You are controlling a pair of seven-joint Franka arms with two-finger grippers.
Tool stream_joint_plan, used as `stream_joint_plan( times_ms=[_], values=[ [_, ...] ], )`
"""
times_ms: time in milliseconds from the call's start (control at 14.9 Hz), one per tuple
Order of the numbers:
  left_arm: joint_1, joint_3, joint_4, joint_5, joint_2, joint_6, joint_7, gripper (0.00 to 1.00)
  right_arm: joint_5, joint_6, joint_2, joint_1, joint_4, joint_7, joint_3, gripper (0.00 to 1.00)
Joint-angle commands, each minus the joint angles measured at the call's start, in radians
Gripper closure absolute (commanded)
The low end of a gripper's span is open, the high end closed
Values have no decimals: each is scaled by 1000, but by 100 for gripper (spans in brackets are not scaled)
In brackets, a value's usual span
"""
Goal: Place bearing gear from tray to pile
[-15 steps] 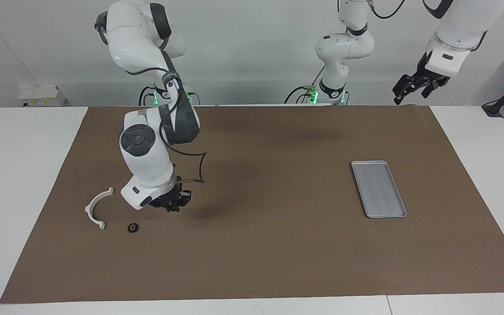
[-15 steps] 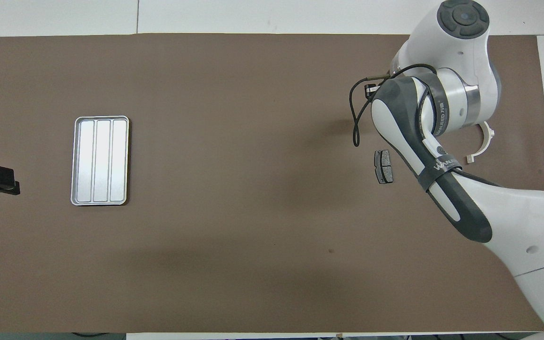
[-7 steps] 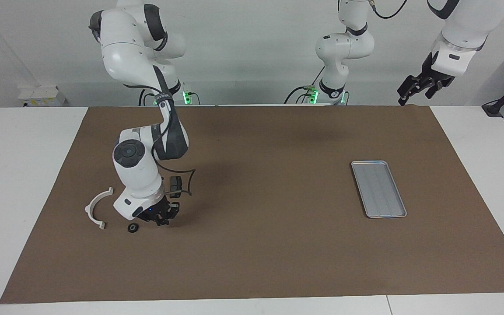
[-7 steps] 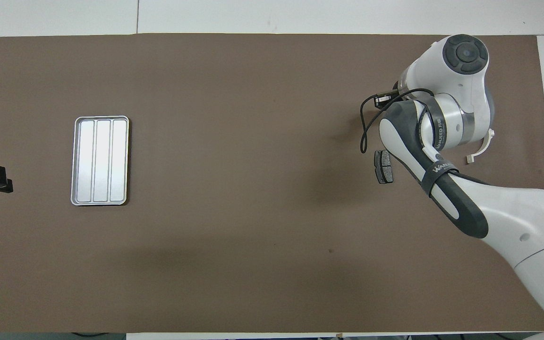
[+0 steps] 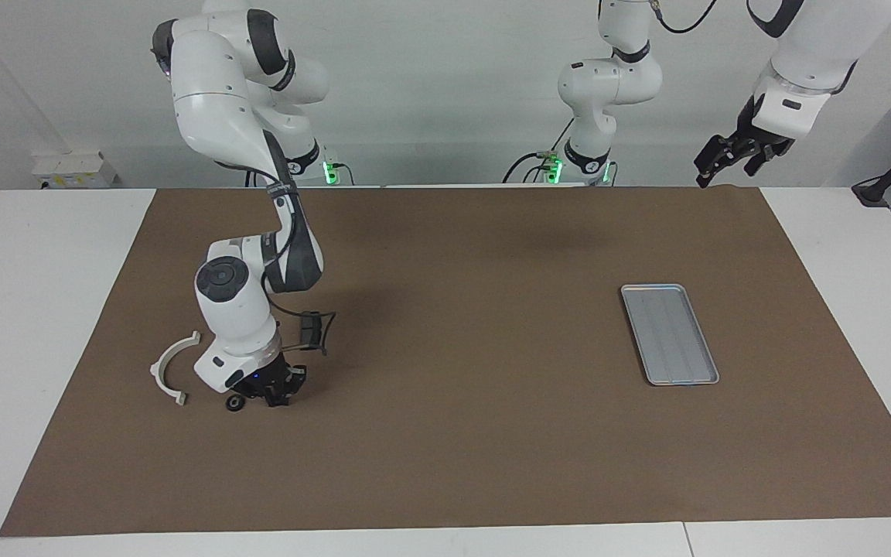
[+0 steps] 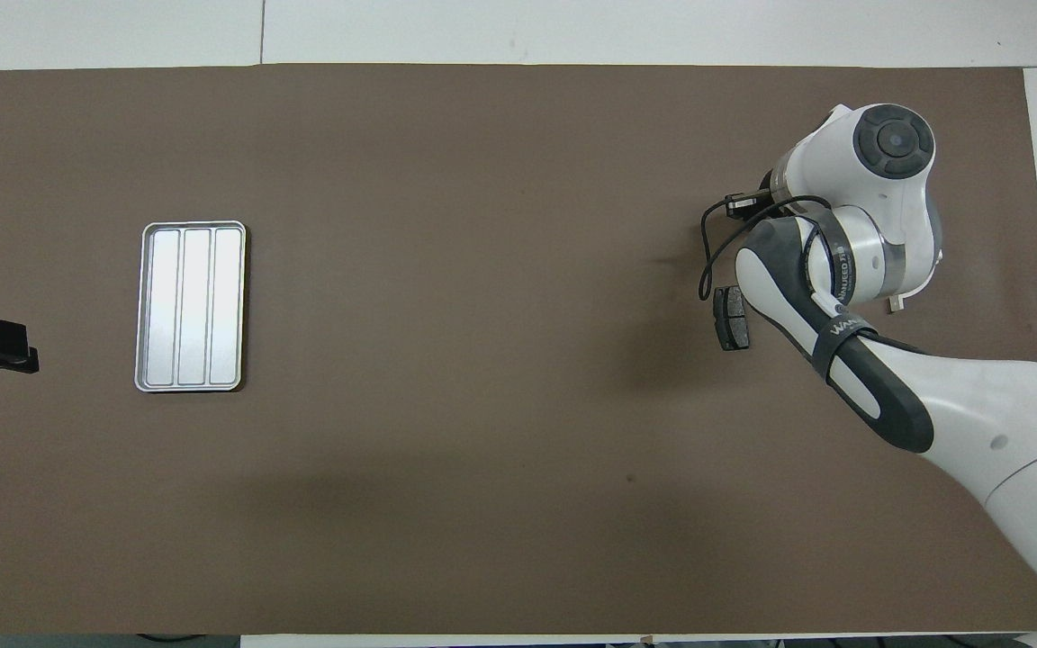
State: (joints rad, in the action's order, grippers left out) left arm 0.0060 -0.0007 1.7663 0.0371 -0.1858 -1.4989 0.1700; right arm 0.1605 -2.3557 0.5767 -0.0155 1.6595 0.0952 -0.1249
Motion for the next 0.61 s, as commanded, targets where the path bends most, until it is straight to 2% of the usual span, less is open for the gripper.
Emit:
stream_joint_plan(
  times_ms=[0,269,538],
  values=[
    [3,4,42,-9,-38,-17,-10,0,17,-2,-9,-20,20,5,-12,0],
    [3,4,44,-14,-40,-27,-148,0,17,24,-29,-17,16,6,-13,0],
    [3,4,39,-20,-38,-32,-150,0,17,33,-57,-15,16,1,-13,0]
  ],
)
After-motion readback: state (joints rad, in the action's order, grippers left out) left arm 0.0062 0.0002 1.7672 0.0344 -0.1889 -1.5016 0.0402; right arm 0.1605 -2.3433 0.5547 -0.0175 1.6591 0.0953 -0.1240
